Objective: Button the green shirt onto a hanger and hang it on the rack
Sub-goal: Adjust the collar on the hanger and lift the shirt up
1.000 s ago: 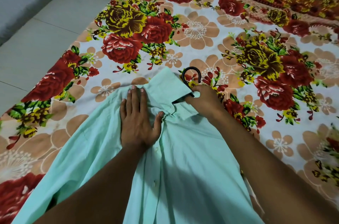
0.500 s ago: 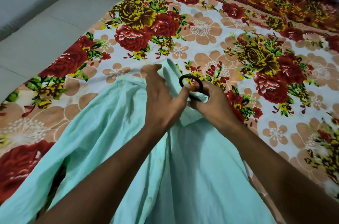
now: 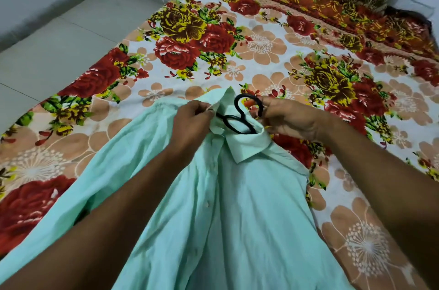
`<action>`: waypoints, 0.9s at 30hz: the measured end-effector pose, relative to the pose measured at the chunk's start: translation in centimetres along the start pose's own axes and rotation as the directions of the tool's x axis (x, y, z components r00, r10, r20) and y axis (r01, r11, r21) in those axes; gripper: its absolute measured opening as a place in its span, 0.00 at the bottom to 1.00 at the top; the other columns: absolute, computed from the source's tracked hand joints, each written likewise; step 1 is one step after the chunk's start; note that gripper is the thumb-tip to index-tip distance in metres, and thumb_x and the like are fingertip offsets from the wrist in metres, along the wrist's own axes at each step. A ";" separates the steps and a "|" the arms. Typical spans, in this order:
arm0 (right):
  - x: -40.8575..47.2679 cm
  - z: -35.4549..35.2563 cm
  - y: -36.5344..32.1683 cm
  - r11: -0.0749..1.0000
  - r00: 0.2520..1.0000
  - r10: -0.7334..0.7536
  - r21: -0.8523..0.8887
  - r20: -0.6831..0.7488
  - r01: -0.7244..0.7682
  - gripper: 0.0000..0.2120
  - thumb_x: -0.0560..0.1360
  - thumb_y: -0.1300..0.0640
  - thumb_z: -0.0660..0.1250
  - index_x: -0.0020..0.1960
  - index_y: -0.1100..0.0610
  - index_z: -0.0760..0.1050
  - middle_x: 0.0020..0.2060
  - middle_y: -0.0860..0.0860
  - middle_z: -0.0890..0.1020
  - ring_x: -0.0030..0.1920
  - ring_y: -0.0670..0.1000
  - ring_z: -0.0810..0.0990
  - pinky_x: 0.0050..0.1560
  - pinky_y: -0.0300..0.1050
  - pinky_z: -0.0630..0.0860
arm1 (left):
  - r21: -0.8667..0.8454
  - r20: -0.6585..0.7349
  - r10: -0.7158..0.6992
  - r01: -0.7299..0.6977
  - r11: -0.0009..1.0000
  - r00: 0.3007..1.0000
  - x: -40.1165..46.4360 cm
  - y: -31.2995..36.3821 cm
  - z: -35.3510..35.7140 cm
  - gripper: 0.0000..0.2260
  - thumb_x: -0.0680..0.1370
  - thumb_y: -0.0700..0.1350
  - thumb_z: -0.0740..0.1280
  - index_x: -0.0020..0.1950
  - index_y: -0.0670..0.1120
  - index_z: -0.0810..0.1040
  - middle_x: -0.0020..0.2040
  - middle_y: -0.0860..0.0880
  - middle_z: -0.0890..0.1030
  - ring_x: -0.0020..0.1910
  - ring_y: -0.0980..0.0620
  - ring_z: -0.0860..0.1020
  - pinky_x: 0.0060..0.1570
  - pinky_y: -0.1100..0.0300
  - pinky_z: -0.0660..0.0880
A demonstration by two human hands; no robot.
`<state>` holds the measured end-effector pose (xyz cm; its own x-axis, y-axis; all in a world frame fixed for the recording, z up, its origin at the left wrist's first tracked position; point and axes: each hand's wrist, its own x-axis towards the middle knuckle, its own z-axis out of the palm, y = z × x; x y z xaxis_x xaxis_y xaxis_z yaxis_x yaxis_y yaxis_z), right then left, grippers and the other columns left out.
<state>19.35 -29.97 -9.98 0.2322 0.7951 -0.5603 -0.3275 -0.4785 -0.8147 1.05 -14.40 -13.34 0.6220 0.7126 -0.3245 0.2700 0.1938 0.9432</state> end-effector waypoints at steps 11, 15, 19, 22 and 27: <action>5.0 3.0 -4.6 0.812 0.999 -0.050 -0.582 -0.006 0.037 0.16 0.79 0.46 0.71 0.58 0.57 0.82 0.53 0.54 0.87 0.53 0.55 0.86 0.57 0.52 0.83 | -0.185 0.308 -0.124 0.187 0.965 0.943 1.6 -0.2 -3.2 0.09 0.82 0.36 0.63 0.44 0.45 0.76 0.48 0.43 0.84 0.48 0.46 0.84 0.52 0.49 0.83; 6.8 3.5 -4.4 0.793 0.976 -0.218 -0.585 -0.013 0.169 0.04 0.80 0.58 0.70 0.49 0.54 0.84 0.39 0.45 0.86 0.40 0.45 0.84 0.43 0.42 0.80 | -0.234 0.360 -0.147 0.242 0.942 0.921 2.3 -0.4 -3.6 0.10 0.83 0.37 0.62 0.44 0.46 0.76 0.48 0.45 0.84 0.49 0.46 0.83 0.53 0.49 0.82; 7.6 1.9 -4.2 0.852 0.987 -0.154 -0.513 -0.048 0.108 0.07 0.81 0.66 0.66 0.55 0.59 0.81 0.44 0.48 0.86 0.44 0.48 0.85 0.46 0.40 0.81 | -0.345 0.394 -0.155 0.302 0.889 0.906 2.9 -0.8 -4.1 0.08 0.84 0.39 0.59 0.54 0.44 0.78 0.54 0.44 0.82 0.54 0.45 0.80 0.56 0.48 0.78; 7.9 1.9 -4.1 0.875 0.998 -0.055 -0.482 -0.016 0.041 0.10 0.81 0.66 0.65 0.59 0.59 0.80 0.47 0.45 0.86 0.48 0.48 0.84 0.53 0.41 0.80 | -0.401 0.408 -0.214 0.385 0.831 0.888 3.2 -1.0 -4.5 0.12 0.83 0.39 0.58 0.64 0.41 0.77 0.59 0.44 0.82 0.58 0.44 0.80 0.60 0.47 0.78; 7.8 2.8 -4.8 0.959 0.989 0.127 -0.263 0.073 -0.103 0.15 0.83 0.64 0.59 0.53 0.55 0.85 0.48 0.54 0.88 0.45 0.53 0.86 0.51 0.48 0.83 | -0.463 0.378 -0.275 0.438 0.770 0.884 3.7 -1.1 -4.6 0.17 0.85 0.44 0.56 0.69 0.40 0.78 0.60 0.43 0.84 0.58 0.44 0.82 0.65 0.45 0.76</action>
<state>20.13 -20.40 -10.00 0.1213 0.7532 -0.6465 -0.0970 -0.6392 -0.7629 -0.29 -8.88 -15.24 0.7533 0.3219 -0.5735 0.1398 0.7738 0.6178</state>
